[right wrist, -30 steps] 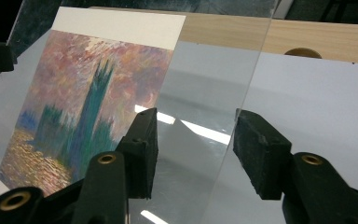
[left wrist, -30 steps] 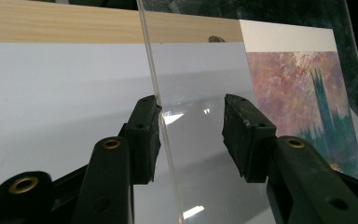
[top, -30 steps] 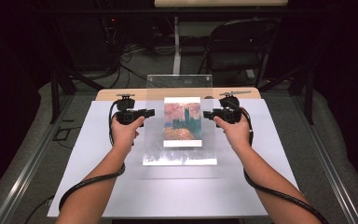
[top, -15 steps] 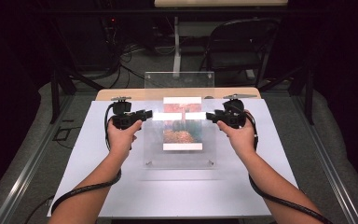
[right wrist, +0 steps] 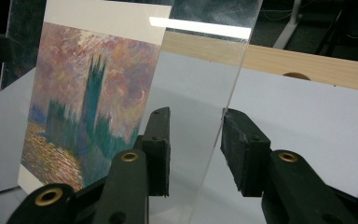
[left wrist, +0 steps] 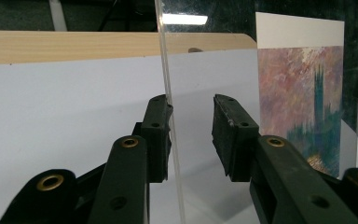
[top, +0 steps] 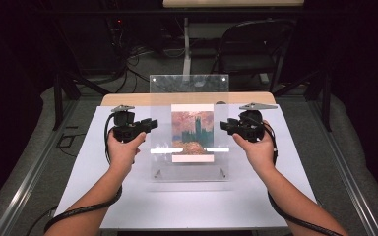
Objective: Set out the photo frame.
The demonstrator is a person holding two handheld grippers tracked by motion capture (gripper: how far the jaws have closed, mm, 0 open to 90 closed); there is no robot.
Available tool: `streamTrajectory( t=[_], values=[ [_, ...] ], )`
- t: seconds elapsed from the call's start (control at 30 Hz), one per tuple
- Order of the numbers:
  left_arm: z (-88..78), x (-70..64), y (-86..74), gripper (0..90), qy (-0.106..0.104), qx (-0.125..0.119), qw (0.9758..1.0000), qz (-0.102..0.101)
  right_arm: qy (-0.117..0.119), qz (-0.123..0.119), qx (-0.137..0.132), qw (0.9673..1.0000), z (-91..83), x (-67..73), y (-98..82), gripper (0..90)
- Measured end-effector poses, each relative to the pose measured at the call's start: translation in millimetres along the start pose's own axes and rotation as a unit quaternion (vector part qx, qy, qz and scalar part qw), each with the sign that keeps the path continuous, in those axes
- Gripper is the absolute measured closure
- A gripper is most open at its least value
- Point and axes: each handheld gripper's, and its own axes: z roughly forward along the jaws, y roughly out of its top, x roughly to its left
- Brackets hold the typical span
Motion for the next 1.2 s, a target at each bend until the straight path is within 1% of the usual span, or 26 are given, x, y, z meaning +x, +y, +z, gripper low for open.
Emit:
streamTrajectory(
  t=[0.07,0.23,0.33,0.37,0.43,0.5,0.53,0.57,0.6,0.63,0.67,0.7,0.73,0.83,0.87,0.93,0.97,1.03,1.2],
  values=[
    [-3.7,-1.6,-1.6,67.7,-0.002,-0.001,1.0,0.007,0.002,0.0,-0.001,1.0,-3.6,1.1,-0.9,65.1],
    [-12.7,-3.7,-7.2,69.8,-0.012,-0.012,0.9998,0.011,0.007,-0.009,-0.007,0.9999,-13.0,4.4,-4.4,67.5],
    [-16.3,-4.4,-9.7,71.1,-0.016,-0.015,0.9997,0.014,0.01,-0.009,-0.012,0.9998,-16.6,5.4,-6.5,68.7],
    [-20.6,-5.4,-12.2,71.6,-0.022,-0.017,0.9994,0.018,0.015,-0.007,-0.018,0.9997,-20.3,6.1,-9.6,69.9],
    [-24.5,-7.1,-14.5,72.3,-0.023,-0.021,0.9993,0.022,0.019,-0.005,-0.024,0.9995,-24.6,7.6,-12.5,71.0],
    [-28.4,-9.2,-17.1,73.0,-0.023,-0.022,0.9991,0.029,0.022,-0.008,-0.027,0.9993,-28.5,8.6,-14.7,71.9],
    [-28.4,-9.2,-17.1,73.1,-0.023,-0.022,0.9991,0.029,0.023,-0.008,-0.03,0.9993,-30.2,9.9,-15.6,72.2],
    [-29.9,-10.6,-18.5,73.3,-0.022,-0.025,0.9989,0.032,0.022,-0.013,-0.03,0.9992,-32.0,10.8,-16.5,72.4],
    [-31.6,-11.9,-19.8,73.3,-0.021,-0.027,0.9988,0.036,0.022,-0.013,-0.03,0.9992,-32.0,10.8,-16.5,72.4],
    [-33.2,-13.6,-21.1,73.5,-0.019,-0.028,0.9987,0.038,0.022,-0.021,-0.032,0.999,-35.5,13.1,-18.3,72.8],
    [-34.7,-14.5,-22.3,73.5,-0.02,-0.03,0.9985,0.041,0.022,-0.021,-0.032,0.999,-35.5,13.1,-18.3,72.8],
    [-38.2,-16.7,-25.1,74.0,-0.02,-0.032,0.9983,0.045,0.022,-0.024,-0.036,0.9988,-39.8,15.5,-21.4,73.6],
    [-39.7,-17.8,-26.5,74.2,-0.019,-0.034,0.9981,0.048,0.023,-0.027,-0.035,0.9987,-41.5,15.8,-22.2,73.9],
    [-43.6,-19.5,-29.9,74.9,-0.022,-0.037,0.9977,0.053,0.028,-0.027,-0.04,0.9985,-45.4,16.7,-24.8,75.0],
    [-47.3,-20.9,-33.6,75.1,-0.024,-0.041,0.9972,0.057,0.034,-0.027,-0.043,0.9982,-49.2,17.6,-27.6,75.9],
    [-49.2,-21.7,-35.1,75.6,-0.025,-0.043,0.9971,0.058,0.036,-0.025,-0.045,0.998,-50.9,18.2,-29.2,76.2],
    [-52.3,-23.7,-38.4,75.6,-0.024,-0.046,0.9964,0.067,0.04,-0.022,-0.05,0.9977,-53.9,19.6,-32.2,76.8],
    [-54.9,-26.1,-41.7,75.6,-0.022,-0.05,0.9958,0.074,0.043,-0.024,-0.052,0.9974,-57.1,20.7,-34.8,76.9],
    [-59.4,-28.4,-47.0,75.6,-0.028,-0.056,0.9954,0.073,0.047,-0.024,-0.058,0.9969,-62.7,23.3,-40.2,77.2]
  ],
)
